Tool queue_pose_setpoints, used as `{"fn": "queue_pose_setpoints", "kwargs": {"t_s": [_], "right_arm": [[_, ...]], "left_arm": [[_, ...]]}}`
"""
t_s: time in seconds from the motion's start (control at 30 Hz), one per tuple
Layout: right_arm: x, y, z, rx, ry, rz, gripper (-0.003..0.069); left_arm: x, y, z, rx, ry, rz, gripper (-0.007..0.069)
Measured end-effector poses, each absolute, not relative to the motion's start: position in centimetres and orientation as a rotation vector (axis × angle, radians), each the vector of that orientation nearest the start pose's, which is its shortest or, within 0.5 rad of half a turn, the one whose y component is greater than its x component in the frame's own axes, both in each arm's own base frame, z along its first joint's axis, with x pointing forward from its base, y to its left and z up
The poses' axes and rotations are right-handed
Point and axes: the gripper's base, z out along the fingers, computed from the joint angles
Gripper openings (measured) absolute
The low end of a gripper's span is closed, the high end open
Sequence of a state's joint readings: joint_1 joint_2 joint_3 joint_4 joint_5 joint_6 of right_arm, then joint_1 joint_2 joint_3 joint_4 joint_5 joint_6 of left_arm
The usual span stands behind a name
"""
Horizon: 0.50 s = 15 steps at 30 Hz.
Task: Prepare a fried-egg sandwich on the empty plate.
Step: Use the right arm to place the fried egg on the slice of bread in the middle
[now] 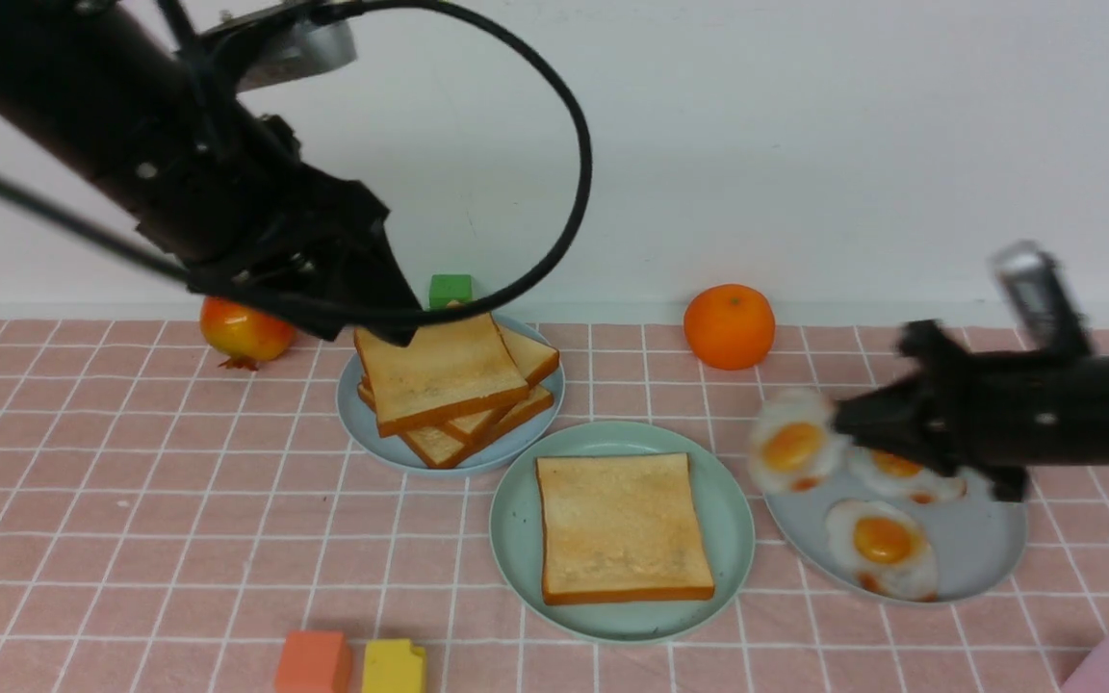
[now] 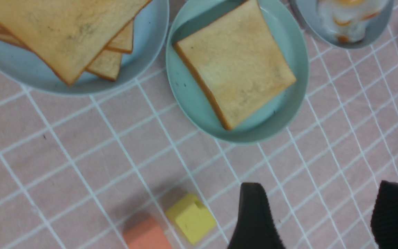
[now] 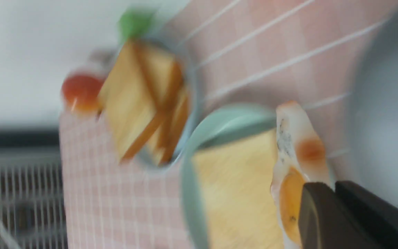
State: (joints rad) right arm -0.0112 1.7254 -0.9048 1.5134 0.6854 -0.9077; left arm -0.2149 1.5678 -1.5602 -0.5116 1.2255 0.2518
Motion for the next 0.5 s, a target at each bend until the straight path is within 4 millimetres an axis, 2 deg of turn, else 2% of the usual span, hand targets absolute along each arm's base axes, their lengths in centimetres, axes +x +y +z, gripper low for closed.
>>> {"fn": "queue_pose_setpoints", "kwargs": {"t_s": [0.07, 0.1, 0.13, 0.17, 0.23, 0.37, 0.5], "right_arm": [[33.6, 8.0, 20.0, 0.244, 2.362, 1.113, 0.0056], [33.7, 8.4, 20.0, 0.226, 2.364, 1.118, 0.0056], [34.1, 10.1, 20.2, 0.159, 2.366, 1.139, 0.0056], [34.2, 10.5, 20.2, 0.147, 2.367, 1.143, 0.0056], [35.1, 12.5, 19.5, 0.097, 2.384, 1.169, 0.0056], [36.2, 14.3, 17.7, 0.093, 2.425, 1.193, 0.0056], [36.8, 14.5, 15.5, 0.145, 2.47, 1.159, 0.0056]], "left_arm": [[29.4, -10.7, 37.2, 0.515, 2.601, -0.683, 0.0479], [29.2, -10.6, 37.1, 0.516, 2.605, -0.679, 0.0479], [28.3, -10.4, 36.6, 0.512, 2.623, -0.676, 0.0479], [28.2, -10.3, 36.5, 0.508, 2.623, -0.674, 0.0479], [27.6, -10.1, 35.7, 0.483, 2.623, -0.667, 0.0479], [27.6, -10.1, 34.9, 0.455, 2.624, -0.66, 0.0479], [27.6, -10.1, 34.8, 0.451, 2.623, -0.664, 0.0479]]}}
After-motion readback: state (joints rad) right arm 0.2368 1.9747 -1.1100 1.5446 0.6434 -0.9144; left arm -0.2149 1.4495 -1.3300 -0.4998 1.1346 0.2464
